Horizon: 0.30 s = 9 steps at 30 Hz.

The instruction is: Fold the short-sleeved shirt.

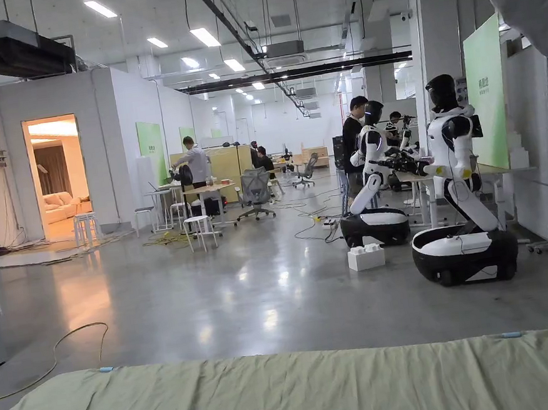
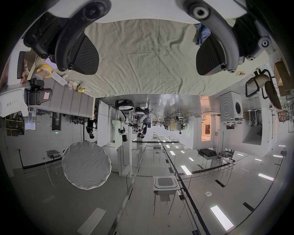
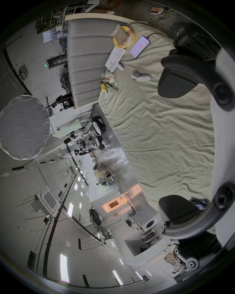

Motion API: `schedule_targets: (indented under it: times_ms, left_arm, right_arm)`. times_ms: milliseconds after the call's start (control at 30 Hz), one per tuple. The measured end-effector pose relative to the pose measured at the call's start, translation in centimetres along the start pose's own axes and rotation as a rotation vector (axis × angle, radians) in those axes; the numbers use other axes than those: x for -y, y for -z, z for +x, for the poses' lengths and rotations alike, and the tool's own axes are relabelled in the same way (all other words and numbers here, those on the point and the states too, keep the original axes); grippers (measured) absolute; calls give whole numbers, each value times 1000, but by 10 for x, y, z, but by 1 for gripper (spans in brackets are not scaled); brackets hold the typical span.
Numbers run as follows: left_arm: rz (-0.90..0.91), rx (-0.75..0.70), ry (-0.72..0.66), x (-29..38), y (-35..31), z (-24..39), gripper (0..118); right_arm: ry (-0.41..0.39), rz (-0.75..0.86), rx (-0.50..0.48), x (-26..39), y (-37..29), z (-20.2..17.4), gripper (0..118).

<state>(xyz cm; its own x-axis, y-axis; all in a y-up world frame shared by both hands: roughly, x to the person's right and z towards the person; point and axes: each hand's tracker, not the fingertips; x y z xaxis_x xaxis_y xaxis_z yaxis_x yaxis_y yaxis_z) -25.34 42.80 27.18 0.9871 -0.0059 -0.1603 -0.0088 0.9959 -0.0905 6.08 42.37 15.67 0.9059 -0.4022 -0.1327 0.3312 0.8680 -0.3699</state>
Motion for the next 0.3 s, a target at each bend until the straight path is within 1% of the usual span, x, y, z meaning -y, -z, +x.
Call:
schedule_targets:
  times_ms: [33,67,100,167,300]
  left_arm:
    - [1,0,0,-1,0,0,118]
    - [2,-1,0,-2,0,0,118]
    - [6,1,0,-2,-1,0,118]
    - [26,3,2,-2,-3,1,118]
    - [58,13,9,-5,-8,3,118]
  right_arm:
    - [1,20,9,0,-1,1,118]
    - [-6,39,-11,1,-2,4,118]
    - [-14,50,-38,2,-3,5,118]
    - [-56,56,-113,2,-4,5,118]
    - [-239,166,-311,8,-13,4,118]
